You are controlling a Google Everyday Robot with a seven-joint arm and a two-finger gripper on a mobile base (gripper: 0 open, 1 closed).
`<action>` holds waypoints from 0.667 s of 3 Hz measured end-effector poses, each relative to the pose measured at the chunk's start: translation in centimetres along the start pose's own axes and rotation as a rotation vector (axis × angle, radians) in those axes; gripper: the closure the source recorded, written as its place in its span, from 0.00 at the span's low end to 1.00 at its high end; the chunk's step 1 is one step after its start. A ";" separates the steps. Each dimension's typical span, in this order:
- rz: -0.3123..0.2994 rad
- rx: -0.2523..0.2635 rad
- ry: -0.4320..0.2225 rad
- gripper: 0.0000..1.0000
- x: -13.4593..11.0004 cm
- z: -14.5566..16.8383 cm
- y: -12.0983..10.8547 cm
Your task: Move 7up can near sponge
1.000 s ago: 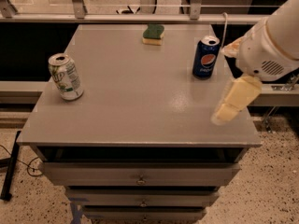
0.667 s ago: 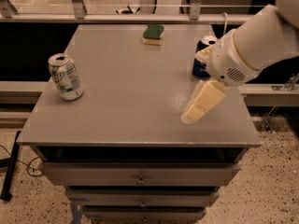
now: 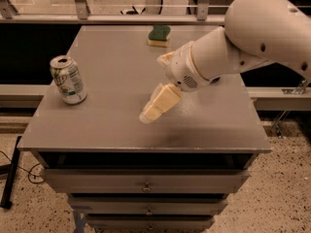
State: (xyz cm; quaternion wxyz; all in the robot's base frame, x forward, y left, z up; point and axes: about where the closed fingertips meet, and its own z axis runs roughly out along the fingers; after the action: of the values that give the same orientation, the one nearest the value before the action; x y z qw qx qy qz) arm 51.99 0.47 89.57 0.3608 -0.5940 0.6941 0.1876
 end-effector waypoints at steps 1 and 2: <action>0.000 0.000 0.000 0.00 0.0 0.0 0.0; -0.010 -0.004 -0.034 0.00 -0.7 0.6 0.1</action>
Offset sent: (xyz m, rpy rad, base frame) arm 0.0051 0.0182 -0.0004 0.0725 -0.0235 0.0282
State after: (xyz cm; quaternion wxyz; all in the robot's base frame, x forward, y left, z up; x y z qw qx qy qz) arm 52.09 1.42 89.65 0.3722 -0.5951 0.6844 0.1970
